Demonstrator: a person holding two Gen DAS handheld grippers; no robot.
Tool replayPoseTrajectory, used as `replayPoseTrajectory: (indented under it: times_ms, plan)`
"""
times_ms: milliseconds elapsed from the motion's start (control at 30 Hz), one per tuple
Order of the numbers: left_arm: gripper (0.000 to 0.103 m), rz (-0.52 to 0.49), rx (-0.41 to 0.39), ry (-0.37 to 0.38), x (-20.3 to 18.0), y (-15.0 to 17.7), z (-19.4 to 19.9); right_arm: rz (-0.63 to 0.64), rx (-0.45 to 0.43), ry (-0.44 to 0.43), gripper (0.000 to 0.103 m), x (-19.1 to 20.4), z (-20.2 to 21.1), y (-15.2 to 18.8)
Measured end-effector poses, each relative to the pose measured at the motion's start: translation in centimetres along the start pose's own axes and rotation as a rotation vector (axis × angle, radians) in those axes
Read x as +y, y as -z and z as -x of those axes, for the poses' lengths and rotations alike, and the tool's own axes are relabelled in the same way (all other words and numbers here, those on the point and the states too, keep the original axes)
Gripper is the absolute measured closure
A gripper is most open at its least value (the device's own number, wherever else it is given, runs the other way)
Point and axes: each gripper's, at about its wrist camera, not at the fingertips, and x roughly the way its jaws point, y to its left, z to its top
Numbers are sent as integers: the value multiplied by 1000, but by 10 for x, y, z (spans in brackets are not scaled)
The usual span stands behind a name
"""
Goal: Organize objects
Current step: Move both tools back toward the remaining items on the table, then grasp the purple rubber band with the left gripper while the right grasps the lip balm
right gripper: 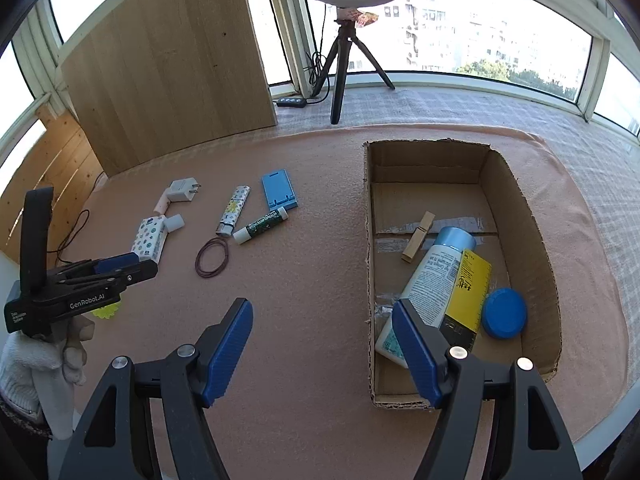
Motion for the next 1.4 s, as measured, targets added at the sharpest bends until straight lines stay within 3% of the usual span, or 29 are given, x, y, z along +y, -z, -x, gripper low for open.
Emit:
replayPoseTrajectory:
  times_ms: [433,833,1067,1400]
  plan:
    - [58,-25,38,-13,-9,-16,-33,35,50,-28,35,23,-42,-42]
    - [65,-82,96,-40,-19,-28,-68,-79,193,-46,36,38,-122,-73]
    - [74,-116,116,-74,-20,-27,-84,-151,242,4,37,38,-157,-81]
    - [89,-130,100,-105,-13,-26,-82,-93,283,90,37,50,-182,-89]
